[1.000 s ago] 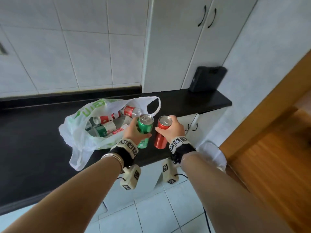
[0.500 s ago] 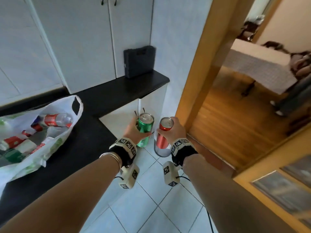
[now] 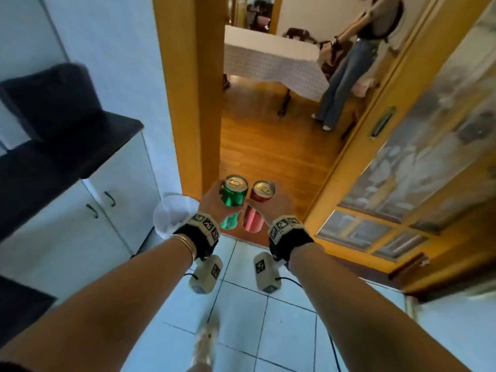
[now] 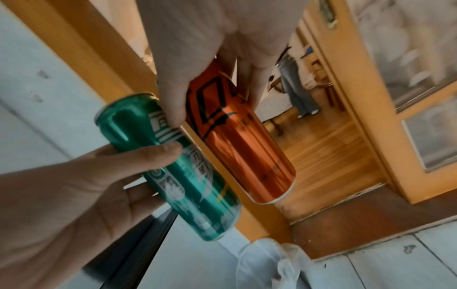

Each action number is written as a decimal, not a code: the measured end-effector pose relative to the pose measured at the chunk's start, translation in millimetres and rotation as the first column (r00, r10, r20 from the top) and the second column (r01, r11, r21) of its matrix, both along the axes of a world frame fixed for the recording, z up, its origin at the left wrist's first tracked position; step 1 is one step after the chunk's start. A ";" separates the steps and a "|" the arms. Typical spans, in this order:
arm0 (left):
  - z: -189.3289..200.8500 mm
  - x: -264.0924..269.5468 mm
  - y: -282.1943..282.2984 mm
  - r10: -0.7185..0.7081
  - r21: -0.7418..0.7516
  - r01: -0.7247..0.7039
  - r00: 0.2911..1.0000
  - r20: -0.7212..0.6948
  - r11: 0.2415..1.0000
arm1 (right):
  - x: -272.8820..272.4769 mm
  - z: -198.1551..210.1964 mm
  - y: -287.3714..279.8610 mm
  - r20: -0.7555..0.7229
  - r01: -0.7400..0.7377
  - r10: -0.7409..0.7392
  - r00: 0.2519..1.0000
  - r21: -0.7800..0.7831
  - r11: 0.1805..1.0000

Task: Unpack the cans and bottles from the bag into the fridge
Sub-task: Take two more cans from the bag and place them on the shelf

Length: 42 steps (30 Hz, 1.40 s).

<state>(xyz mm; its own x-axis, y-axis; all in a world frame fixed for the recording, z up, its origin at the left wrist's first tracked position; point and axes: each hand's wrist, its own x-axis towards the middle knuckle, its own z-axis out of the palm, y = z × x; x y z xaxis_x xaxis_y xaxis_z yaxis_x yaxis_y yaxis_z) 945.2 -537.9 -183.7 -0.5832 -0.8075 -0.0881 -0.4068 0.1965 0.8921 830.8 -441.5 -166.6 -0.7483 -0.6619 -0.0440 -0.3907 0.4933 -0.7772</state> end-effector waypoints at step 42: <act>161.8 -643.8 376.3 -0.916 -0.087 0.933 0.320 -0.241 0.349 | -470.3 147.6 431.7 -0.136 0.928 -0.975 0.174 -0.310 0.209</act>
<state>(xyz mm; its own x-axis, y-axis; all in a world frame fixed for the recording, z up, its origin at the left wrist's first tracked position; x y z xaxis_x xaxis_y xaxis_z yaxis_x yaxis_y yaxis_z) 301.4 -161.7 -21.9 -0.9548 0.2697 0.1251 0.1987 0.2656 0.9434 360.5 -9.9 -19.0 -0.7588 0.5948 0.2656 0.1328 0.5404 -0.8309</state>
